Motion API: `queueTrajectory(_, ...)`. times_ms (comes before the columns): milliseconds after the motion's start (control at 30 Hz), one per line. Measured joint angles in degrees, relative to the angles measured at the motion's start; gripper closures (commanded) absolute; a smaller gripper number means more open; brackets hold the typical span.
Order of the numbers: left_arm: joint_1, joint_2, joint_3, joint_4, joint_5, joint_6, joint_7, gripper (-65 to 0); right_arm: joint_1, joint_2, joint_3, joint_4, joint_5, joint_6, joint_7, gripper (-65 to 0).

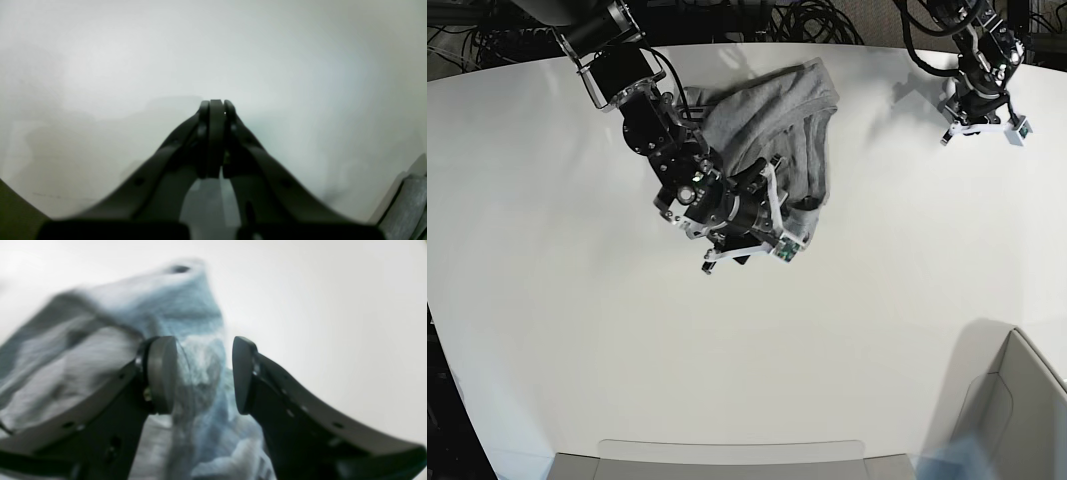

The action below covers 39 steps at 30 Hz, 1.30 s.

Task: Fold the T-shirt properly
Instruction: 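Push the right gripper across the bundle to flatten the lettered side, then grasp the bundle's lettered edge with the left gripper and lift it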

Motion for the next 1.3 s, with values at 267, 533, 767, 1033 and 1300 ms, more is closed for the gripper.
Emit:
queueTrajectory(267, 0.0, 0.0, 0.0, 0.0, 0.0, 0.0, 0.0, 0.0, 3.7, -3.6, -3.5, -7.2, -0.1, 0.0, 0.8, 0.0)
queueTrajectory(533, 0.0, 0.0, 0.0, 0.0, 0.0, 0.0, 0.0, 0.0, 7.3, -7.3, -4.0, -16.9, -0.2, 0.0, 6.5, 0.0)
queueTrajectory(767, 0.0, 0.0, 0.0, 0.0, 0.0, 0.0, 0.0, 0.0, 9.2, -9.0, -4.3, -20.5, 0.0, 0.0, 11.1, 0.0)
queueTrajectory(1033, 0.0, 0.0, 0.0, 0.0, 0.0, 0.0, 0.0, 0.0, 9.2, -9.0, -4.2, -20.5, 0.2, 0.0, 11.1, -7.0)
queueTrajectory(1300, 0.0, 0.0, 0.0, 0.0, 0.0, 0.0, 0.0, 0.0, 5.9, -7.9, -3.8, -7.9, 0.3, 0.0, 13.4, -17.3)
